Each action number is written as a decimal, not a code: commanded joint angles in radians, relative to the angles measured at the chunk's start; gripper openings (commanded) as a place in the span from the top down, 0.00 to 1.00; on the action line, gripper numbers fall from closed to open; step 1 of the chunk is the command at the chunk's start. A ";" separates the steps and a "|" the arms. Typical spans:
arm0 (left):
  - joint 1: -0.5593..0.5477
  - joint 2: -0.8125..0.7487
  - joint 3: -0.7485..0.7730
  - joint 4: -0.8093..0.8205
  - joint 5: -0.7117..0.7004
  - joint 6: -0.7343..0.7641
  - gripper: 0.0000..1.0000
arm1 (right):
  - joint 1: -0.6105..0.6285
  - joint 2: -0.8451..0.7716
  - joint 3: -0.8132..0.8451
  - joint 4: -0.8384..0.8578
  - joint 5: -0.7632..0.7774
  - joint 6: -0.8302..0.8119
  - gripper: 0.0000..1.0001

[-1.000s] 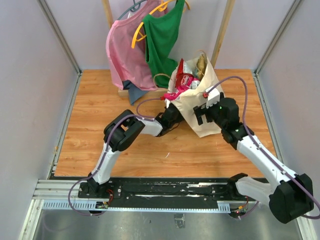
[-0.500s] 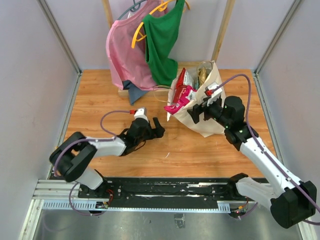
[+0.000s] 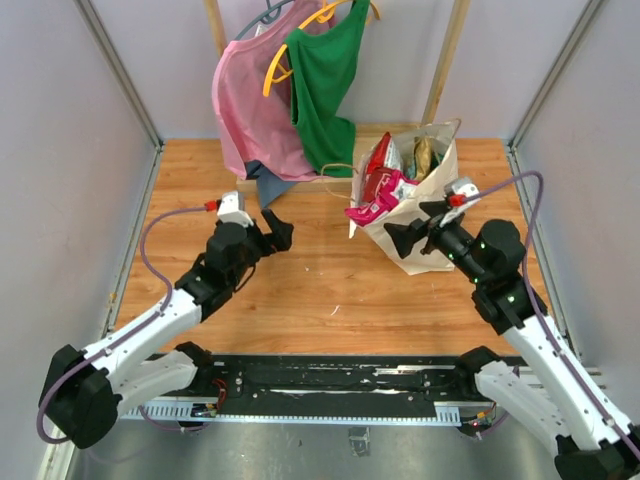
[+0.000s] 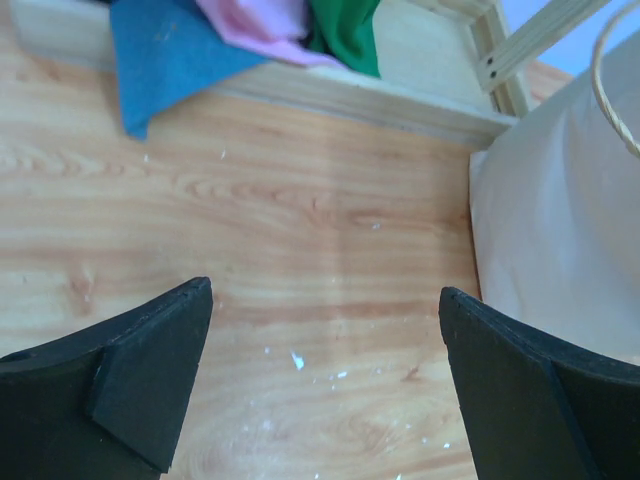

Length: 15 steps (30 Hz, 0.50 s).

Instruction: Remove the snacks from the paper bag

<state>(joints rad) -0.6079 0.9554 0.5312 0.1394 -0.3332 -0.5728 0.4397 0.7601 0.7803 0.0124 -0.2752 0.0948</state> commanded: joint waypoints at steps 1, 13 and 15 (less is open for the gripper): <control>0.036 0.078 0.170 -0.084 0.124 0.105 0.00 | 0.010 -0.091 -0.095 0.057 0.221 0.165 0.02; -0.047 0.370 0.692 -0.129 0.239 0.302 0.00 | 0.010 -0.151 -0.232 0.070 0.159 0.264 0.02; -0.067 0.450 0.764 -0.112 0.274 0.315 0.00 | 0.010 -0.230 -0.270 0.066 0.183 0.274 0.02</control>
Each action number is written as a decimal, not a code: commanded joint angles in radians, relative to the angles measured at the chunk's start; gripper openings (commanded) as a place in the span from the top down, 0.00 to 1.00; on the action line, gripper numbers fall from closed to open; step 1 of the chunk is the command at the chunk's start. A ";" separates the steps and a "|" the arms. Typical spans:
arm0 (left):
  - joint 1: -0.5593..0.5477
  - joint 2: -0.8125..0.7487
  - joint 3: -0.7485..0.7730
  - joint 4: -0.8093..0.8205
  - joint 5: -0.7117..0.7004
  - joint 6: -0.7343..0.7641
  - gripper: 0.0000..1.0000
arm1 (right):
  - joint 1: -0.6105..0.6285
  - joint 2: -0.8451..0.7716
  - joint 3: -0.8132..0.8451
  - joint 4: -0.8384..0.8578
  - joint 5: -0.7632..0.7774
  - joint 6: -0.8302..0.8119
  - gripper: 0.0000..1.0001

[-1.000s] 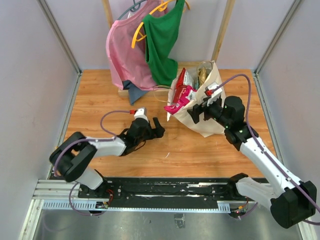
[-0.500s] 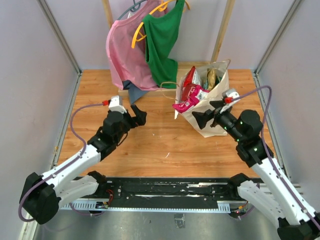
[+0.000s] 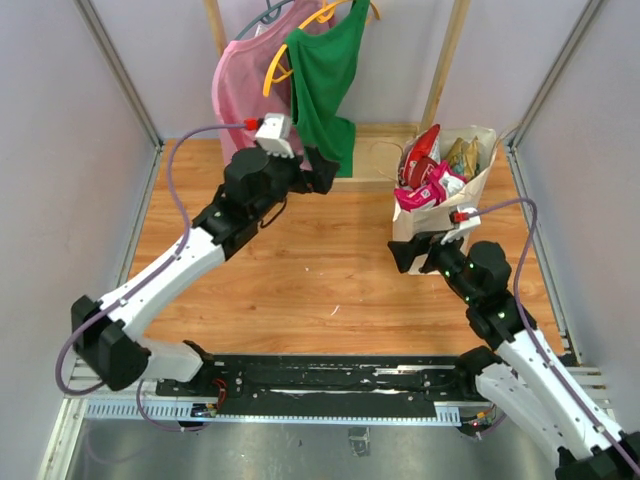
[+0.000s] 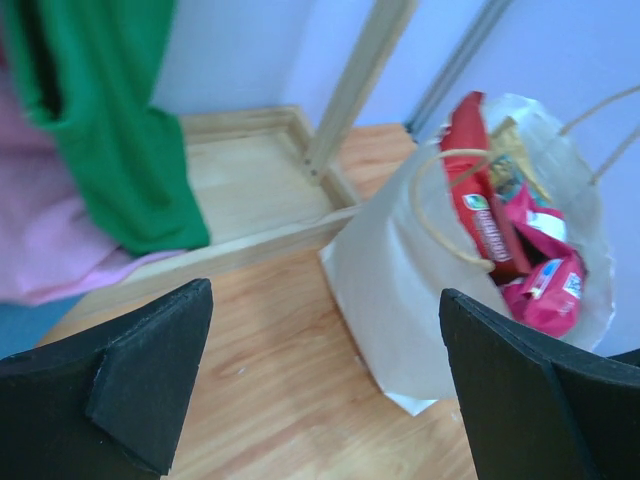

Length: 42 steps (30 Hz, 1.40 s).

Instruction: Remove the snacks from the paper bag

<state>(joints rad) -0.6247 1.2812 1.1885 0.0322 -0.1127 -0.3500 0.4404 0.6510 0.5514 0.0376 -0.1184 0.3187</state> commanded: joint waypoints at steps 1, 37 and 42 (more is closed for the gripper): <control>-0.056 0.162 0.140 0.003 0.075 0.087 0.00 | 0.009 -0.165 -0.057 0.039 0.042 0.054 0.02; -0.200 0.831 0.949 -0.333 -0.066 0.143 0.13 | 0.009 -0.339 -0.066 -0.160 0.174 -0.006 0.02; -0.205 0.830 0.948 -0.338 -0.120 0.150 0.44 | 0.009 -0.335 -0.076 -0.154 0.174 -0.007 0.02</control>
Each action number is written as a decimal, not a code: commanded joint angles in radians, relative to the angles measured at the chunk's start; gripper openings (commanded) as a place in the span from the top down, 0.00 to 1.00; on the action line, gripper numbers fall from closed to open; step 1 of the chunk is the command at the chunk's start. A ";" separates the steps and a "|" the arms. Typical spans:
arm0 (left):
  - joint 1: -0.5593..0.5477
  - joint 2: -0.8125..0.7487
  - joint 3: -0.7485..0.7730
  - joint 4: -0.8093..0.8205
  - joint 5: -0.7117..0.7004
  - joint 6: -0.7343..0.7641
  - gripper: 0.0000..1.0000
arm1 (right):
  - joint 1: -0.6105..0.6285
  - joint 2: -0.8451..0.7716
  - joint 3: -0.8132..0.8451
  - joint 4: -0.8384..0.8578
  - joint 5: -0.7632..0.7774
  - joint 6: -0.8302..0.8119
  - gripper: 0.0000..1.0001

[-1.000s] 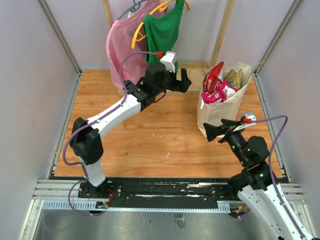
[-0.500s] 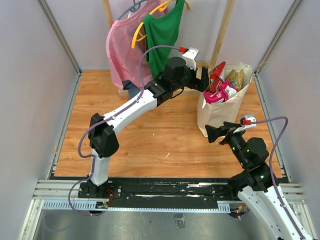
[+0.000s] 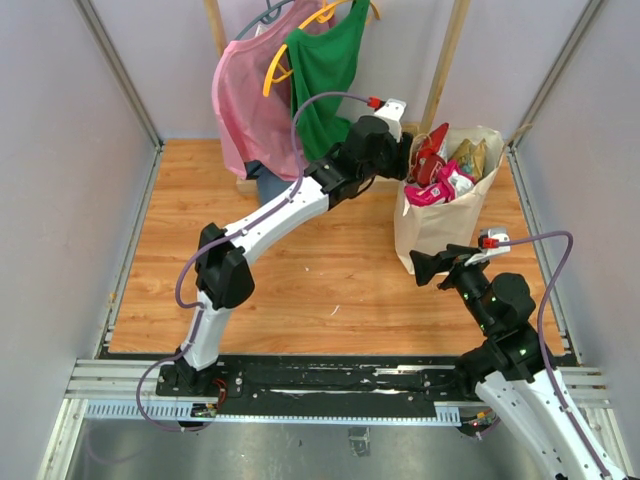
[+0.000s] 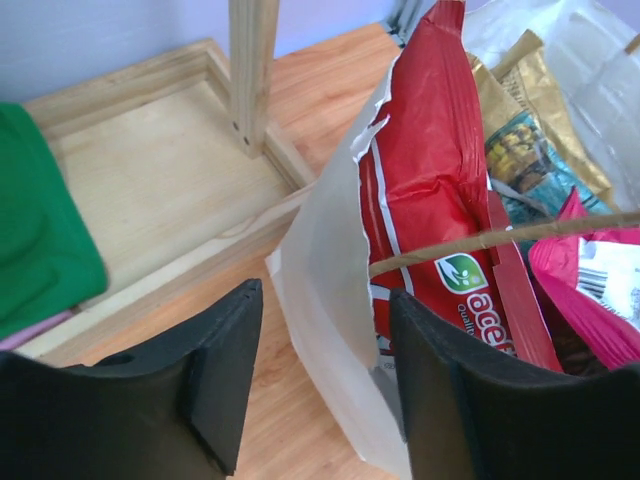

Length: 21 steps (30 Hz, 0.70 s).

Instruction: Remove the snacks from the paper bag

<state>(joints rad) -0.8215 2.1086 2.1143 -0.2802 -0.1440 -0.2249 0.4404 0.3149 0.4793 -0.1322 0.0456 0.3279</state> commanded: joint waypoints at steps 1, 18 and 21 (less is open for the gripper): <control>-0.009 0.002 0.019 -0.024 -0.088 0.026 0.49 | 0.009 0.004 -0.005 0.015 0.010 -0.016 0.02; -0.001 -0.089 -0.173 0.034 -0.154 0.027 0.99 | 0.009 0.061 -0.023 0.009 0.017 0.020 0.02; 0.031 -0.142 -0.276 0.065 -0.123 -0.010 0.99 | 0.009 0.075 -0.025 0.022 -0.002 0.030 0.02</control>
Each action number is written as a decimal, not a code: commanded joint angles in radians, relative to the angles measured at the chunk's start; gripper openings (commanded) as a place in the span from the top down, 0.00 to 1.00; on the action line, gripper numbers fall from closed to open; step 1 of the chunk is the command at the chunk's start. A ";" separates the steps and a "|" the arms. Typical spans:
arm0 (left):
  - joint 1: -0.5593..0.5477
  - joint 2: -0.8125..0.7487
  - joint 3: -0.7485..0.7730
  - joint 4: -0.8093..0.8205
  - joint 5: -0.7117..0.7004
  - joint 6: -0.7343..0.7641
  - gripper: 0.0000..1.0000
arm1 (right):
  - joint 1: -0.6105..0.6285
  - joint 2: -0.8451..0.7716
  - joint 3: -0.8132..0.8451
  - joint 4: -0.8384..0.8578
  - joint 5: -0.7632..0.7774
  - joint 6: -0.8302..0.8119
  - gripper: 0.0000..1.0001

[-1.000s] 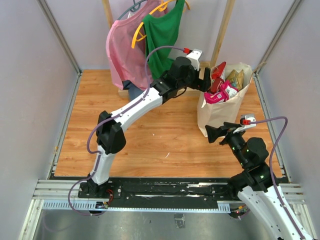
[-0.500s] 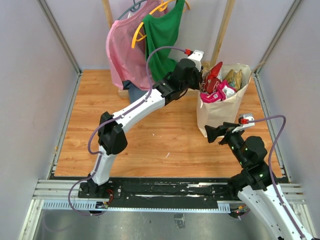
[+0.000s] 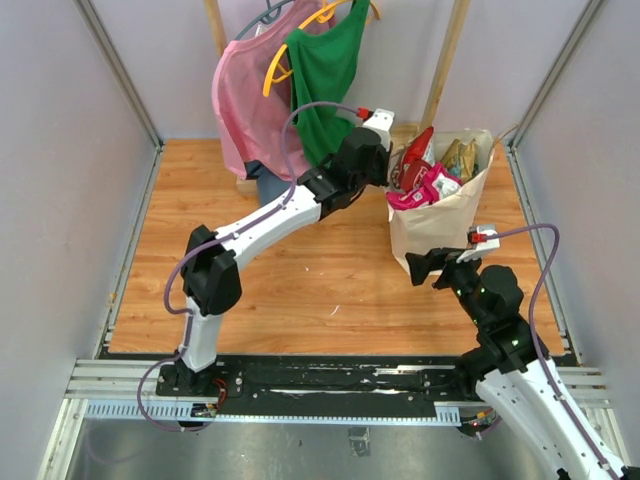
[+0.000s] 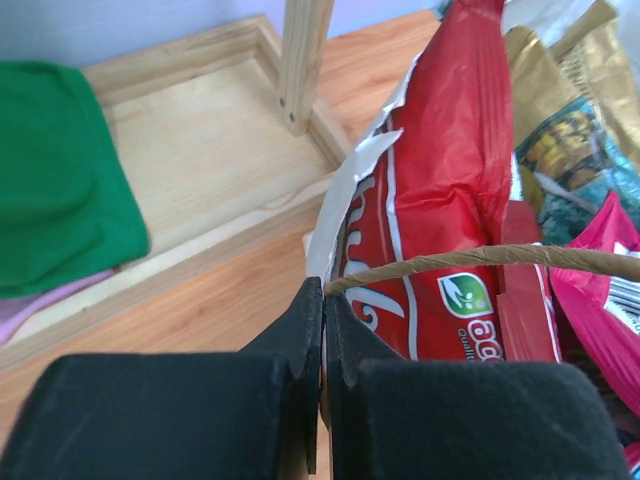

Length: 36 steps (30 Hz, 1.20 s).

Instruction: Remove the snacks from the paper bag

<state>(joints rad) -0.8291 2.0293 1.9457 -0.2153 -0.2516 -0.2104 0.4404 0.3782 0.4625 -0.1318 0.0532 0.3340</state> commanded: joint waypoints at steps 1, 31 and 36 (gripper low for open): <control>0.056 -0.092 -0.181 0.027 0.003 -0.039 0.99 | 0.009 0.013 -0.010 0.027 -0.014 0.027 0.02; 0.382 -0.315 -1.105 0.435 0.251 -0.280 0.91 | 0.009 0.188 -0.072 0.169 -0.142 0.092 0.01; 0.383 -0.372 -1.134 0.421 0.255 -0.271 0.34 | 0.009 0.224 -0.079 0.195 -0.136 0.077 0.02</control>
<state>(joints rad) -0.4416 1.7161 0.8299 0.1768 -0.0311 -0.4770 0.4404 0.5858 0.3950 0.0101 -0.0788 0.4179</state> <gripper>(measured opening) 0.465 0.985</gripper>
